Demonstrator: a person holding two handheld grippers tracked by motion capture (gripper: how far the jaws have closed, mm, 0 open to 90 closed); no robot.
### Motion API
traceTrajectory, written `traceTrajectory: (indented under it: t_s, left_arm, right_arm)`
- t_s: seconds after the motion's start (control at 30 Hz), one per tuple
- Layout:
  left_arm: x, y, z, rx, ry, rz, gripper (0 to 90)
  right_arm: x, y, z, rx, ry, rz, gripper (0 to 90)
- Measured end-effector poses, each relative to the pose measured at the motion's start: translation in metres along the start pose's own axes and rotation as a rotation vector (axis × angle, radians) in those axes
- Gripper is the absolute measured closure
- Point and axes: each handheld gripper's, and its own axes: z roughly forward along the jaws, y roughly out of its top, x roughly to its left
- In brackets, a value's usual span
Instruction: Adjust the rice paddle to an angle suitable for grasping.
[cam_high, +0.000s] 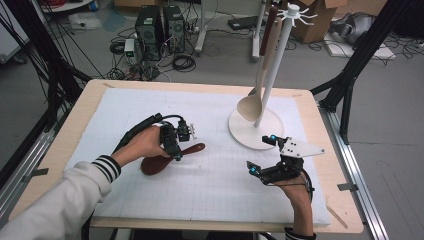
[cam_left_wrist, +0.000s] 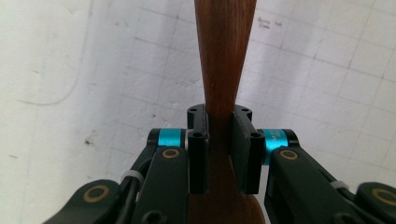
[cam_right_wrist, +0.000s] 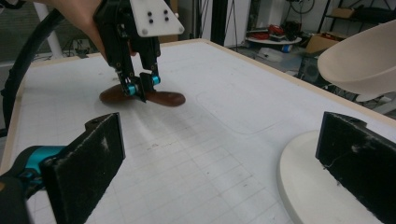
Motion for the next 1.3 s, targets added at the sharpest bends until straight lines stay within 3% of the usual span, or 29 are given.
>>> traceTrajectory:
  t_s: [0.3,0.63,0.97,1.3]
  left_arm:
    - [0.004,-0.013,-0.027,-0.147,0.003,-0.013,77.8]
    - [0.005,-0.025,-0.052,-0.345,-0.028,-0.01,77.8]
    - [0.006,-0.039,-0.068,-0.517,-0.069,0.002,77.8]
    - [0.005,-0.053,-0.078,-0.646,-0.088,0.042,77.7]
  right_arm:
    - [0.001,0.001,0.001,-0.014,0.005,0.001,0.3]
    - [0.003,0.001,0.002,-0.019,0.009,0.002,0.3]
    - [0.002,0.003,-0.004,-0.062,0.008,0.011,0.3]
    - [0.0,0.009,-0.007,-0.079,0.018,0.031,0.3]
